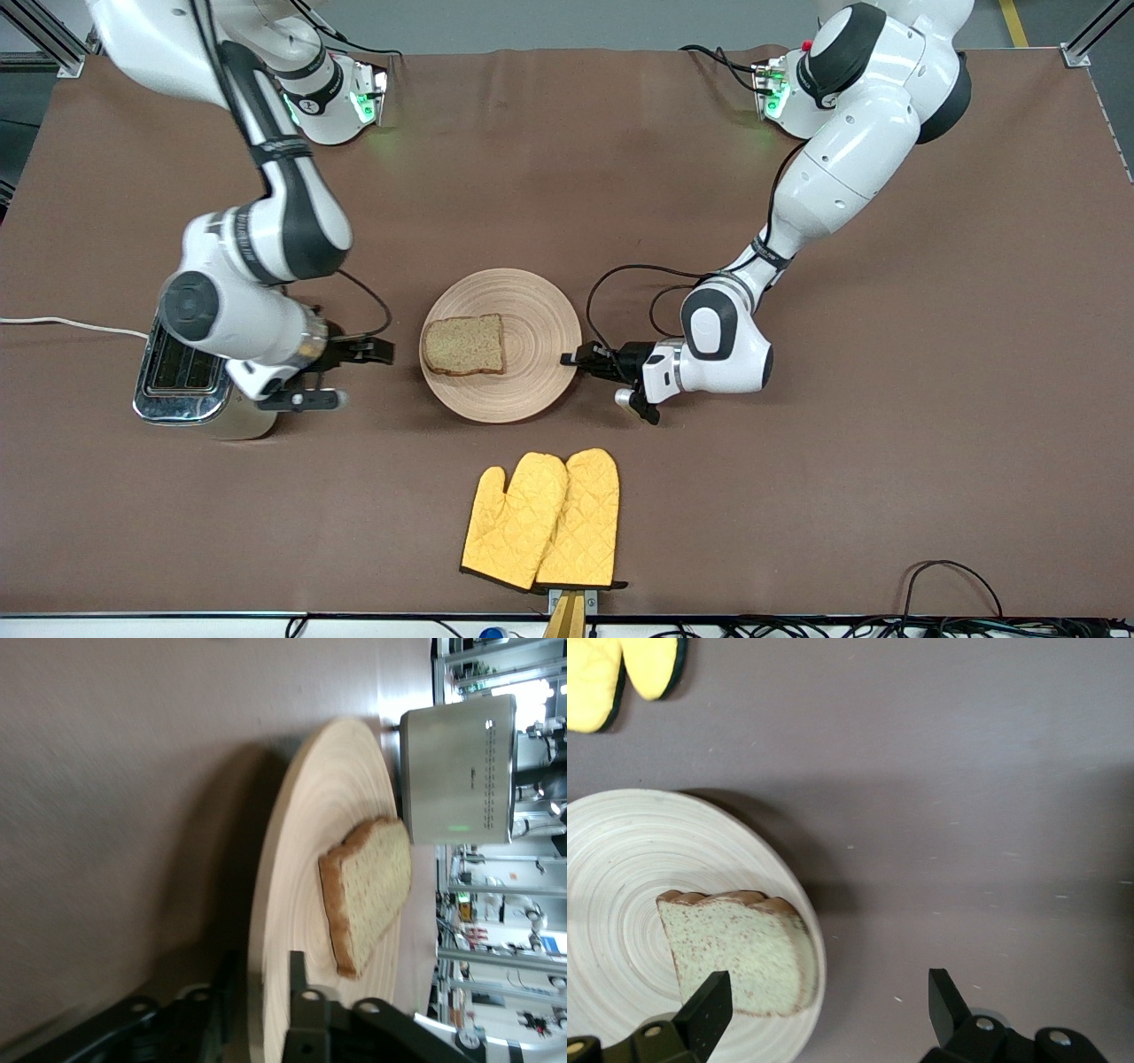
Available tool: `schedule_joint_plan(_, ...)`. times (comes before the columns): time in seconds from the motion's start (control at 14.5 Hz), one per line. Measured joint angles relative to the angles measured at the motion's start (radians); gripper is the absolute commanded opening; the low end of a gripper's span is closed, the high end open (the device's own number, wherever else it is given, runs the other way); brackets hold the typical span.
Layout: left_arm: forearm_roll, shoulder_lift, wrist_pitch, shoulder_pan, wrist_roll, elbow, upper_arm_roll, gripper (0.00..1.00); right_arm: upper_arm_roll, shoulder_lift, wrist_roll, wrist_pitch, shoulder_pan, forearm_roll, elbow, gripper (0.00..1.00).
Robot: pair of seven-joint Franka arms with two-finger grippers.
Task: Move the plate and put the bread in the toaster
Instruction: 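Release the plate with the left gripper while the right gripper grasps the bread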
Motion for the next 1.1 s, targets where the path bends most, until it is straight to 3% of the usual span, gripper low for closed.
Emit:
schedule_joint_plan(0.21,-0.002,-0.026,0.013,0.034,-0.051,0.004,0.000,1.00,-0.001,0.029,0.010,0.113,0.033,0.000,-0.073,0.97)
schedule_joint_plan(0.41,0.029,-0.112,0.013,0.098,-0.182,0.005,0.001,1.00,-0.001,0.035,0.010,0.121,0.046,0.000,-0.095,0.95)
schedule_joint_plan(0.69,0.300,-0.260,-0.026,0.171,-0.525,0.001,0.000,1.00,-0.001,0.042,0.049,0.121,0.095,0.000,-0.115,0.89)
schedule_joint_plan(1.1,0.714,-0.435,-0.169,0.235,-0.868,-0.001,0.001,1.00,-0.007,0.066,0.061,0.136,0.110,0.000,-0.120,0.59)
